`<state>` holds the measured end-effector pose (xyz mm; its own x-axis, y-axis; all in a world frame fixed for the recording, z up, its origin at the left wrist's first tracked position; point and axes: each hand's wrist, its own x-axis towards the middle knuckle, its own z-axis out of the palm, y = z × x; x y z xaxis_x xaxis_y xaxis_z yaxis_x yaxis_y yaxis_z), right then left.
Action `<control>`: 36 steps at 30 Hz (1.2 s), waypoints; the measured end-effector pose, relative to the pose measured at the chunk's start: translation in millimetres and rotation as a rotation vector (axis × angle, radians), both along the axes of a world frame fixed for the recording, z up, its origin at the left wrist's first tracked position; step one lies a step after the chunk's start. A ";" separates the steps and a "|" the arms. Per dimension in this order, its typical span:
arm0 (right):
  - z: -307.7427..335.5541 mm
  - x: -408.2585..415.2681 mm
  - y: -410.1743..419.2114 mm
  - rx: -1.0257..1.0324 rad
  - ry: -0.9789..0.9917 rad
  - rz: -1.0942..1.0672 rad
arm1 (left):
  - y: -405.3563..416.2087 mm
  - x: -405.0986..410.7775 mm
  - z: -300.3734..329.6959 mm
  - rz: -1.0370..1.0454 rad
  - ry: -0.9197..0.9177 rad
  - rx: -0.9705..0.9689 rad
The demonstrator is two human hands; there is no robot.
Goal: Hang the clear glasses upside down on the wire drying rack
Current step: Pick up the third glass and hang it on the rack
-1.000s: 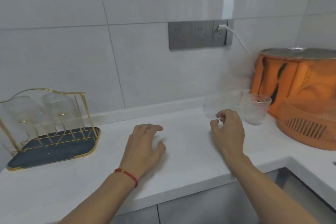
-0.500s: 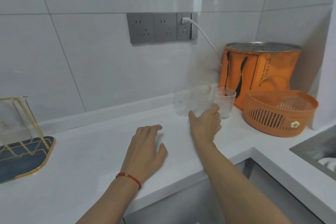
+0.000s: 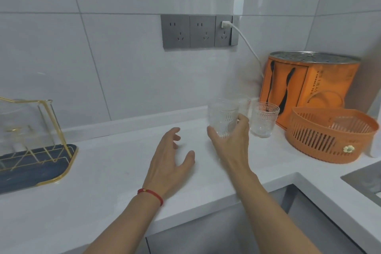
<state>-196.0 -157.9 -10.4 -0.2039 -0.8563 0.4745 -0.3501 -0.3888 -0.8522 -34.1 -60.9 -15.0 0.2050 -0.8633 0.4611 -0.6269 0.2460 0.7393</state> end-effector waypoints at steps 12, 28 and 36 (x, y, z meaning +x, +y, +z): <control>-6.6 55.2 58.3 -0.435 0.372 0.633 | 49.4 47.3 23.9 0.068 0.645 -0.132; 17.6 158.9 96.0 0.182 -0.309 0.746 | 122.2 197.9 21.6 0.656 -0.188 0.129; 115.6 246.4 75.5 -0.119 -0.058 0.659 | 133.8 222.5 -13.1 0.652 -0.514 0.312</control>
